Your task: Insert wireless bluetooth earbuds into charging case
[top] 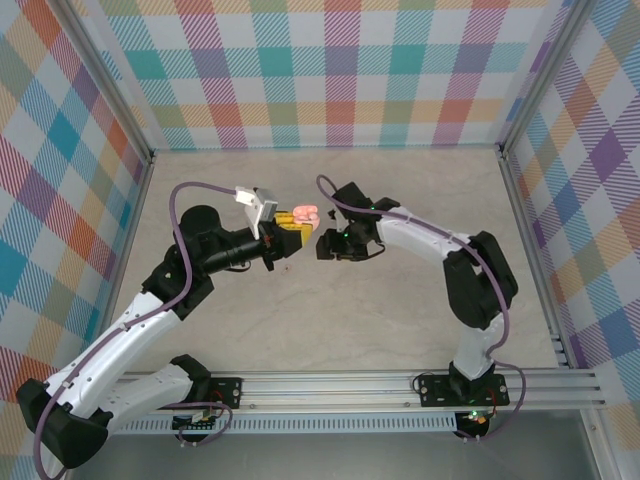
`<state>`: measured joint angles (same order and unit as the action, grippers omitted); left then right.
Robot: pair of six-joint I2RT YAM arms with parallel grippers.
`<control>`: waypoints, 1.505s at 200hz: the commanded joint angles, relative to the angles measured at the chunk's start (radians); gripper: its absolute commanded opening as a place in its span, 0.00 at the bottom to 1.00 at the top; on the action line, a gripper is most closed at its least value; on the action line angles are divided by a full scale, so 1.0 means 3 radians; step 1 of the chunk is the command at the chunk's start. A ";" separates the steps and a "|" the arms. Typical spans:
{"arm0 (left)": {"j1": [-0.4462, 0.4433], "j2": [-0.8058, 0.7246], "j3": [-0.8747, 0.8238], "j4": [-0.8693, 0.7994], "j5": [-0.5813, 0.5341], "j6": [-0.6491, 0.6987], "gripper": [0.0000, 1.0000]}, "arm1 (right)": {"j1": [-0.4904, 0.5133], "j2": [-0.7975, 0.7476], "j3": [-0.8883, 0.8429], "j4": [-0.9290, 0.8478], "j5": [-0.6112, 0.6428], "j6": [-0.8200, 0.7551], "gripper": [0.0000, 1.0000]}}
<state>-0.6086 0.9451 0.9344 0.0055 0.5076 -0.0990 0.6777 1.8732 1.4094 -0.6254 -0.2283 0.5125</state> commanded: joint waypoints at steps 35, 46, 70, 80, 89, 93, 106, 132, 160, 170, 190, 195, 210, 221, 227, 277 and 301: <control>-0.0052 -0.0037 0.0171 -0.0018 0.0110 0.0041 0.14 | 0.0313 0.0532 0.0622 -0.0080 -0.0165 0.0161 0.47; -0.0052 -0.0038 0.0171 -0.0023 0.0123 0.0039 0.14 | 0.0358 0.0663 0.0775 -0.0156 -0.0147 0.0182 0.45; -0.0052 -0.0033 0.0170 -0.0038 0.0124 0.0041 0.14 | 0.0450 0.0935 0.1141 -0.0374 -0.0074 0.0211 0.42; -0.0052 -0.0032 0.0164 -0.0041 0.0126 0.0044 0.14 | 0.0478 0.1031 0.1272 -0.0454 -0.0048 0.0226 0.41; -0.0052 -0.0036 0.0164 -0.0049 0.0129 0.0044 0.14 | 0.0500 0.1112 0.1382 -0.0526 -0.0001 0.0258 0.39; -0.0052 -0.0038 0.0159 -0.0049 0.0129 0.0044 0.14 | 0.0512 0.1150 0.1435 -0.0561 0.0020 0.0276 0.38; -0.0052 -0.0041 0.0148 -0.0046 0.0123 0.0048 0.14 | 0.0531 0.1254 0.1571 -0.0657 0.0087 0.0329 0.37; -0.0052 -0.0029 0.0148 -0.0036 0.0127 0.0049 0.14 | 0.0591 0.1446 0.1821 -0.0843 0.0214 0.0407 0.37; -0.0052 -0.0025 0.0142 -0.0027 0.0139 0.0049 0.14 | 0.0648 0.1607 0.2025 -0.1014 0.0390 0.0470 0.37; -0.0052 -0.0020 0.0145 -0.0029 0.0144 0.0044 0.14 | 0.0654 0.1661 0.2084 -0.1047 0.0408 0.0483 0.37; -0.0052 -0.0016 0.0142 -0.0039 0.0149 0.0049 0.14 | 0.0666 0.1758 0.2181 -0.1080 0.0406 0.0492 0.38; -0.0055 -0.0017 0.0142 -0.0039 0.0149 0.0049 0.14 | 0.0667 0.1784 0.2209 -0.1091 0.0413 0.0490 0.38; -0.0052 -0.0018 0.0140 -0.0033 0.0154 0.0050 0.14 | 0.0671 0.1852 0.2296 -0.1135 0.0447 0.0495 0.38; -0.0052 -0.0017 0.0140 -0.0034 0.0154 0.0052 0.14 | 0.0678 0.1892 0.2344 -0.1168 0.0481 0.0493 0.38; -0.0054 -0.0020 0.0138 -0.0029 0.0154 0.0056 0.14 | 0.0676 0.1914 0.2366 -0.1179 0.0492 0.0491 0.38; -0.0051 -0.0006 0.0131 -0.0029 0.0159 0.0054 0.14 | 0.0680 0.2042 0.2456 -0.1362 0.0699 0.0461 0.33; -0.0052 -0.0006 0.0127 -0.0033 0.0155 0.0052 0.14 | 0.0657 0.2050 0.2438 -0.1442 0.0802 0.0411 0.26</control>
<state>-0.6086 0.9455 0.9565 -0.0032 0.5335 -0.0952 0.8753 2.4538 2.1342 -0.9783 -0.0479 0.6415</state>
